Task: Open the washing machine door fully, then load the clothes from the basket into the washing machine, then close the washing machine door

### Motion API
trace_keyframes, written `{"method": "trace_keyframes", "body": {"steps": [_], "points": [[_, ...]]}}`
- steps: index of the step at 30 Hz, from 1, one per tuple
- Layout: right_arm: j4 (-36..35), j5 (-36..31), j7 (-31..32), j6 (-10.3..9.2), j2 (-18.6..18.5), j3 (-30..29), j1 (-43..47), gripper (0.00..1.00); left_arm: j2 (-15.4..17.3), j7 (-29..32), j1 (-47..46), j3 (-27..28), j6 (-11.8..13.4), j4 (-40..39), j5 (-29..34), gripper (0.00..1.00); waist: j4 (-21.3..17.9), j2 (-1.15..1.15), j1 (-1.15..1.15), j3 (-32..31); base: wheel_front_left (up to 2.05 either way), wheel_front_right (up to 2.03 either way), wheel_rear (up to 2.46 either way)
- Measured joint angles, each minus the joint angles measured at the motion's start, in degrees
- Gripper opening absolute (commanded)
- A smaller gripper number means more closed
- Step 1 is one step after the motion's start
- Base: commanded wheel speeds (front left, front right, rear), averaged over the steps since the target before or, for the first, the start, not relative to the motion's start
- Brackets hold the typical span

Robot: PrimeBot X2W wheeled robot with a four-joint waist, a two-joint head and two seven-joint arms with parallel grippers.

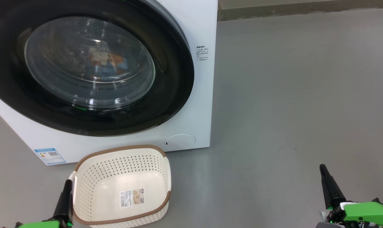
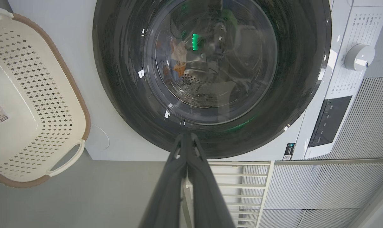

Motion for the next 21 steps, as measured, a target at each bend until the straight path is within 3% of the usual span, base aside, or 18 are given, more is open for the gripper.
{"method": "trace_keyframes", "body": {"steps": [21], "points": [[0.0, 1.5, 0.1, 0.00, 0.0, -0.2, 0.0, 0.00, 0.0, 0.2, -0.6, 0.3, 0.0, 0.2, -1.3, 0.00, 0.0, 0.00, 0.00, 0.0, 0.00, 0.00, 0.00]]}}
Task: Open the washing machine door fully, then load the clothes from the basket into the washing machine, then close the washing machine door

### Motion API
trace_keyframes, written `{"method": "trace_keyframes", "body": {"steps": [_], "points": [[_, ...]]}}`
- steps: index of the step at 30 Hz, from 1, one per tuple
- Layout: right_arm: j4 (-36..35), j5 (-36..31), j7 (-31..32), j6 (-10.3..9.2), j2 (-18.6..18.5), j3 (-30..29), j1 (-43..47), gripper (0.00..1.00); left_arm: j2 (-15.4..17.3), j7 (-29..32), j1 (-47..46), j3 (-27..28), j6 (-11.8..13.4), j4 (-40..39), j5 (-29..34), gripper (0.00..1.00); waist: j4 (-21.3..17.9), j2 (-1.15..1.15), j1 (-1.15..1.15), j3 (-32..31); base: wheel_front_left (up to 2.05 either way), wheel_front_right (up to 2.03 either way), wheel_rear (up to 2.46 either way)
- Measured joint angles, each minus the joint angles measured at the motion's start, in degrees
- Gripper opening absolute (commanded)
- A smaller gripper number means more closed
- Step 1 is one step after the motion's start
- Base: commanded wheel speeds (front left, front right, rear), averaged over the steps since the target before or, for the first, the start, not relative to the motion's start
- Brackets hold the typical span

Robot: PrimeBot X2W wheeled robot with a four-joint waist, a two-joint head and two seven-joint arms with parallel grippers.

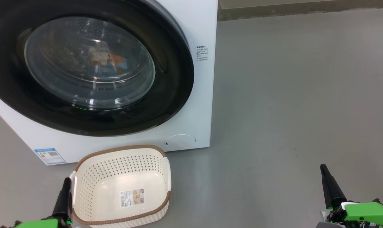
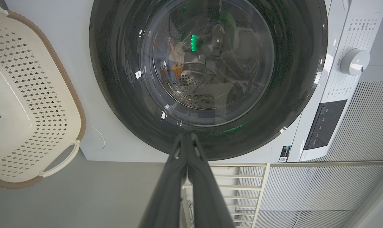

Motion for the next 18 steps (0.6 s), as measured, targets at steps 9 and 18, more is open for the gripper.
{"method": "trace_keyframes", "body": {"steps": [9, 18], "points": [[0.0, 0.0, 0.0, 0.00, 0.0, 0.0, 0.0, 0.00, 0.0, 0.0, 0.0, 0.1, 0.0, 0.0, 0.0, 0.00, 0.0, 0.00, 0.00, 0.0, 0.00, 0.00, 0.00], [0.0, 0.0, 0.0, 0.00, 0.0, 0.0, 0.0, 0.00, 0.0, 0.3, 0.0, 0.2, 0.0, 0.0, 0.0, 0.00, 0.0, 0.00, 0.00, 0.0, 0.00, 0.00, 0.00]]}}
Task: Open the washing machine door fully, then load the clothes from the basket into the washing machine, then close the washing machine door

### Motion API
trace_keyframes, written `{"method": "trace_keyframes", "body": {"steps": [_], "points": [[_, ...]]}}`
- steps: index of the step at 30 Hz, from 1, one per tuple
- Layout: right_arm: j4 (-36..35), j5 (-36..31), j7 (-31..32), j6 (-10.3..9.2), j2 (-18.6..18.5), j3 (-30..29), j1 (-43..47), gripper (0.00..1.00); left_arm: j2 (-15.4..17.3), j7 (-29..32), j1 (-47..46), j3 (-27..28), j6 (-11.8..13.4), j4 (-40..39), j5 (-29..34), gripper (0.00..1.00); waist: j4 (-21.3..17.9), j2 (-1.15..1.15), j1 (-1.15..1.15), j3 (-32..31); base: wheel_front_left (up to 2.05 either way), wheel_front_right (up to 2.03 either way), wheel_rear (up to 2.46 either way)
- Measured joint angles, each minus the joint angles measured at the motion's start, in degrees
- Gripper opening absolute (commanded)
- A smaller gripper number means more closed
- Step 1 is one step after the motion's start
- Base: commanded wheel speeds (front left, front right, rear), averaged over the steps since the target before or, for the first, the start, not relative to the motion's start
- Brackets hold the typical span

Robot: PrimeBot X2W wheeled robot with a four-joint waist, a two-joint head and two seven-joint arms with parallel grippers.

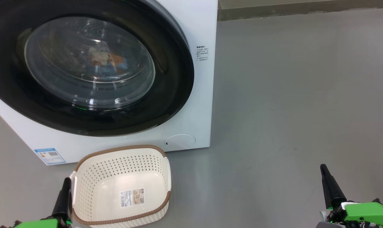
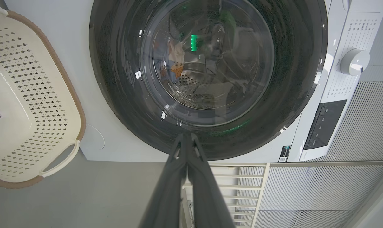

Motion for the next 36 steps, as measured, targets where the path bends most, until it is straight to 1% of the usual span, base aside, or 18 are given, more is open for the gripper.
{"method": "trace_keyframes", "body": {"steps": [36], "points": [[0.0, 0.0, 0.0, -0.01, 0.0, 0.0, 0.0, 0.00, 0.0, 0.2, 0.0, 0.2, 0.0, 0.0, 0.0, 0.00, 0.0, 0.00, 0.00, 0.0, 0.00, 0.00, 0.00]]}}
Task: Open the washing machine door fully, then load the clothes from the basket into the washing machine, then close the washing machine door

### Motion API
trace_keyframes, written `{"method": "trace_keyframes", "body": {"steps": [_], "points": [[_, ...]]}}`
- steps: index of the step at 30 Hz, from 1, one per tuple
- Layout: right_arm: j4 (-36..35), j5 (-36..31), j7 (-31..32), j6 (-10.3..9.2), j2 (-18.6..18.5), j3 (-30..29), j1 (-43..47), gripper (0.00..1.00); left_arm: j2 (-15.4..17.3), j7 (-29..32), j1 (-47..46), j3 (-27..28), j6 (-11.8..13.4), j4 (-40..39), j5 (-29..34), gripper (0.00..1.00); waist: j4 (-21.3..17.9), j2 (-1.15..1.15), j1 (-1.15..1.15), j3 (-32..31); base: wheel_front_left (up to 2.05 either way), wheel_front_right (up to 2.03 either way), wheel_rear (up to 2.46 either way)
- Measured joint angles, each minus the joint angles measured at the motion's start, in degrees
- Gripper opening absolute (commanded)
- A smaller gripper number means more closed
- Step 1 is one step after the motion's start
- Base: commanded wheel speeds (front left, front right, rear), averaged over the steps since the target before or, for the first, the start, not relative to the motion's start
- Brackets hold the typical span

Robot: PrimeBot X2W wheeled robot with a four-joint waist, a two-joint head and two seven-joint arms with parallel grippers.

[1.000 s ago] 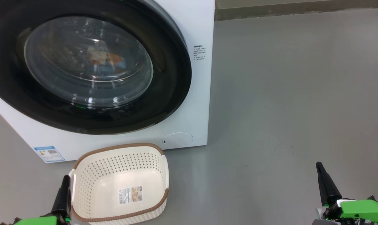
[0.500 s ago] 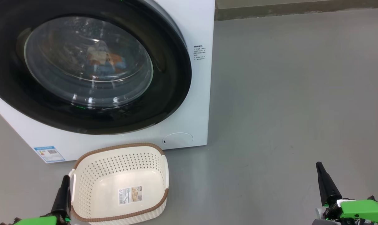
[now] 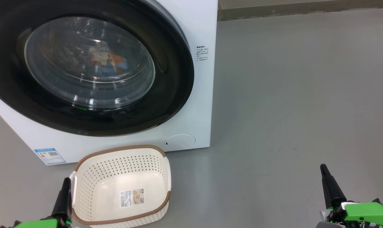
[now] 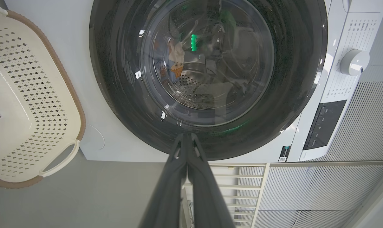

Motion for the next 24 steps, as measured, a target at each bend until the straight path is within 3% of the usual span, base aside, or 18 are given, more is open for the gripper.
{"method": "trace_keyframes", "body": {"steps": [24], "points": [[0.0, 0.0, 0.0, 0.00, 0.0, 0.0, 0.0, 0.00, 0.0, 0.0, 0.0, 0.1, 0.0, 0.0, 0.1, 0.00, 0.0, 0.00, 0.00, 0.0, 0.00, 0.00, 0.00]]}}
